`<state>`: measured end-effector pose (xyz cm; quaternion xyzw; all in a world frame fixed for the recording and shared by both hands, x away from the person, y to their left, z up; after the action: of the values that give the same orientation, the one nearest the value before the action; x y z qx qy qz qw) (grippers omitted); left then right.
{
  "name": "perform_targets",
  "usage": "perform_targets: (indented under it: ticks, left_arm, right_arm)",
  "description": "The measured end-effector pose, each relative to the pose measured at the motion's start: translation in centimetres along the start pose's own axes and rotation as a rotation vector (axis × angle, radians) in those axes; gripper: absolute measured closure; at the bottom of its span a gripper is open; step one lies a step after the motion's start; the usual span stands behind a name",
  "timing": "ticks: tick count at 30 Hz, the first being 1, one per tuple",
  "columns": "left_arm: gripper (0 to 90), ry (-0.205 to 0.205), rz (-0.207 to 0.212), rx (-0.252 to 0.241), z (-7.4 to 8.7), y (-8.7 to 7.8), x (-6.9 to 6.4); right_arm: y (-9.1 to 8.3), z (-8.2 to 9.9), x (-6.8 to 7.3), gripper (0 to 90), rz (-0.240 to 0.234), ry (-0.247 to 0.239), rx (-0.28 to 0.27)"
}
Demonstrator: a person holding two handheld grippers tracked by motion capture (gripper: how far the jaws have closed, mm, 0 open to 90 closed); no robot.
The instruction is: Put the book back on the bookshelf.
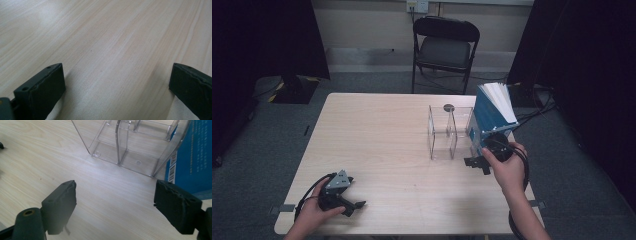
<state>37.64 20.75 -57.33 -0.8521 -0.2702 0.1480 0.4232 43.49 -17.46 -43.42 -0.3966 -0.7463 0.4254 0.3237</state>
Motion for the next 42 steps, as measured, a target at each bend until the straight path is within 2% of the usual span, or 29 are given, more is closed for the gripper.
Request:
perform_targets:
  ticks: [13, 15, 25, 34, 42]
  left_arm:
    - [0.0, 0.000, 0.000, 0.000, 0.0, 0.0, 0.0]
    - [0.0, 0.000, 0.001, 0.001, 0.0, 0.0, 0.0]
    - [0.0, 0.000, 0.000, 0.000, 0.0, 0.0, 0.0]
    - [0.0, 0.000, 0.001, 0.000, 0.0, 0.0, 0.0]
    - [0.0, 0.000, 0.001, 0.000, 0.0, 0.0, 0.0]
  right_arm:
    - [1.6, 0.5, 1.1, 17.7, -0.001, -0.037, 0.012]
    - [2.0, 0.6, 1.5, 17.7, -0.024, -0.030, 0.019]
    - [3.7, 0.6, 3.0, 17.8, -0.072, -0.023, 0.010]
    - [5.1, 0.6, 4.0, 18.0, -0.084, -0.029, 0.014]
    - [6.3, 0.8, 5.0, 18.0, -0.082, -0.058, 0.026]
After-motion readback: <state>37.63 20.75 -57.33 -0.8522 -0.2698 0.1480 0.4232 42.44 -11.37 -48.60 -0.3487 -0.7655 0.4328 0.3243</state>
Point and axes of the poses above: each handheld gripper's, and its own axes: y roughly forward along the jaws, z roughly out of its underside, x roughly to its left, the point moved 10 cm from there along y, roughly forward along the jaws, and after that the axes turned 9 degrees about x, right-handed, at the moved point
